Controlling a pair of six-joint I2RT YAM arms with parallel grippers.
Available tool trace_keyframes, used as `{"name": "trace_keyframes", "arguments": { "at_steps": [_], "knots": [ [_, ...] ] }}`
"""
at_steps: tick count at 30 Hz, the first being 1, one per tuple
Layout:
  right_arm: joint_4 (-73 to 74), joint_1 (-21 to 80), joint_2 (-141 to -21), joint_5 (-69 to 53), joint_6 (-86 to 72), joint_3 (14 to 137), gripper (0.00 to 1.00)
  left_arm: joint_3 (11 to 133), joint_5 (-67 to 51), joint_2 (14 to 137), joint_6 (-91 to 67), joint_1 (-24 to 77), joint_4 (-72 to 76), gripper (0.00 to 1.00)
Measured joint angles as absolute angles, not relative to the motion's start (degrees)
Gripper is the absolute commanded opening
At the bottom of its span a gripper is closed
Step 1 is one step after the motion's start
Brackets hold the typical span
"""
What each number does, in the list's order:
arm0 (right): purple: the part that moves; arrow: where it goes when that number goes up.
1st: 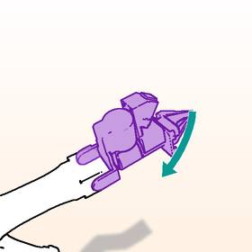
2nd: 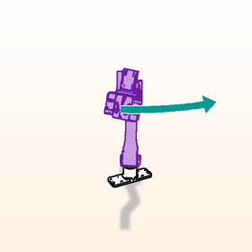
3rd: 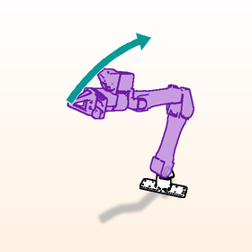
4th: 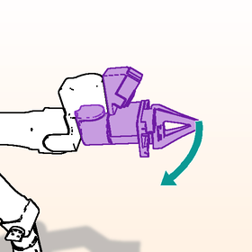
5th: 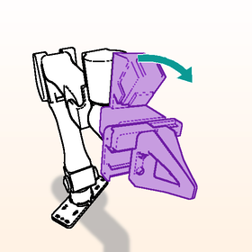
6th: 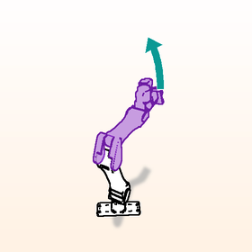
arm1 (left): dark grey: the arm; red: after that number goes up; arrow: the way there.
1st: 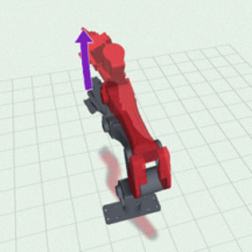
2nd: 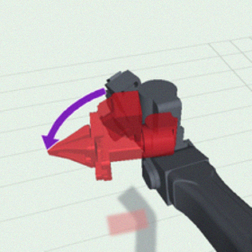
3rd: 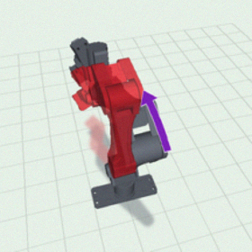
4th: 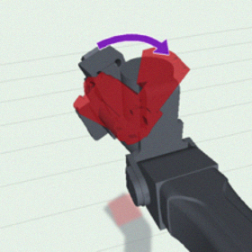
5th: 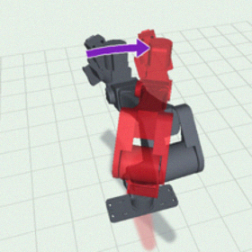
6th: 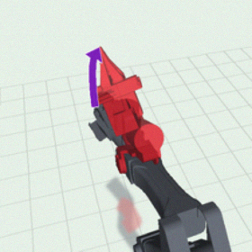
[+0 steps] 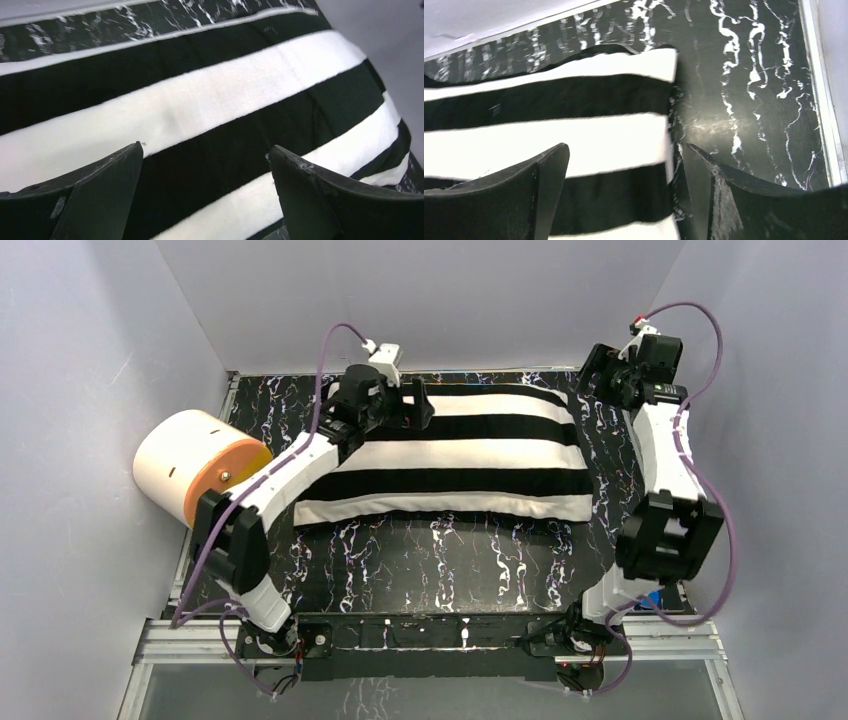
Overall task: Put the pillow into the pillowcase
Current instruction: Reset both arms
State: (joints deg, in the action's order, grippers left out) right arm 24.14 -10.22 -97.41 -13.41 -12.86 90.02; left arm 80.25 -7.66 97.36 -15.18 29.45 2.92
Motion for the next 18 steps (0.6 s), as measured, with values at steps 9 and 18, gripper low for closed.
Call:
{"name": "trace_keyframes", "arguments": {
  "at_steps": [9,18],
  "knots": [
    [26.87,-3.79,-72.99,-17.37,-13.26,76.18,0.99,72.31,3.75,74.3,-20.14,29.39,-0.21,0.98],
    [27.35,-4.05,-53.34,-21.19,-14.96,62.52,0.99,60.07,5.43,56.58,-19.0,29.52,-2.33,0.98]
  ]
}}
